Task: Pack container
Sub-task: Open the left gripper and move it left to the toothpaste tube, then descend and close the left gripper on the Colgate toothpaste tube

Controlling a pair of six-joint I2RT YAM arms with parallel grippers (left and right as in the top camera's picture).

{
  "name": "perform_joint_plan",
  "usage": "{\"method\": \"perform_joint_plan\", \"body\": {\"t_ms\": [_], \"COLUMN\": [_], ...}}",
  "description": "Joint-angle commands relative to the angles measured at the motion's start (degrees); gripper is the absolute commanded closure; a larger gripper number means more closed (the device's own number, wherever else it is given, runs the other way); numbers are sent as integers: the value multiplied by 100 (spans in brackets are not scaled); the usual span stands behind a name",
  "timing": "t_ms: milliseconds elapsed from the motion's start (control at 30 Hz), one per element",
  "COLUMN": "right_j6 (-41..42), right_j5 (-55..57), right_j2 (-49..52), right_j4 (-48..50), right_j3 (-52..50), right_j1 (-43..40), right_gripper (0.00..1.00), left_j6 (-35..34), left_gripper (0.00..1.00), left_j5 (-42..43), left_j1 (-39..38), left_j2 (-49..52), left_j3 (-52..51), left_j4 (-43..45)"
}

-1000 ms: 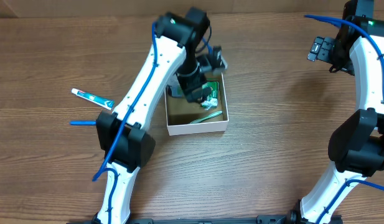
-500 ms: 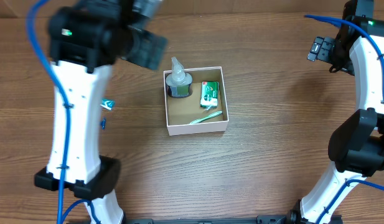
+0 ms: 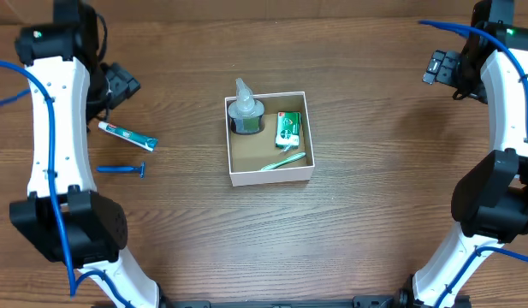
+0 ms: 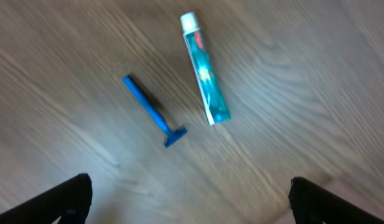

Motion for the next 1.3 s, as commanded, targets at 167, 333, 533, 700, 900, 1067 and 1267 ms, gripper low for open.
{"method": "perform_joint_plan", "body": {"t_ms": [167, 333, 533, 700, 900, 1067, 1267], "right_j6": [-9, -9, -9, -11, -9, -9, -9], "right_j5": [76, 76, 76, 76, 76, 74, 76], "right_j2": [13, 13, 13, 13, 13, 13, 13], "right_j4": [13, 13, 13, 13, 13, 13, 13], "right_j3": [-13, -13, -13, -13, -13, -13, -13], "right_j1": [31, 31, 31, 31, 31, 31, 31], "right_gripper": [0, 0, 0, 0, 0, 0, 0], "left_j6": [-509, -597, -776, -640, -452, -457, 192], "left_gripper": [2, 11, 8, 3, 0, 0, 0], "left_j5": [297, 299, 531, 1364, 1445, 1381, 826], "left_j1": [146, 151, 358, 721, 754, 734, 745], "left_j2": [0, 0, 76, 669, 1486, 1565, 1563], "left_j3": [-1683, -2085, -2245, -2240, -2177, -2177, -2103], "left_j4": [1952, 2754, 2872, 2723, 2542, 2581, 1801]}}
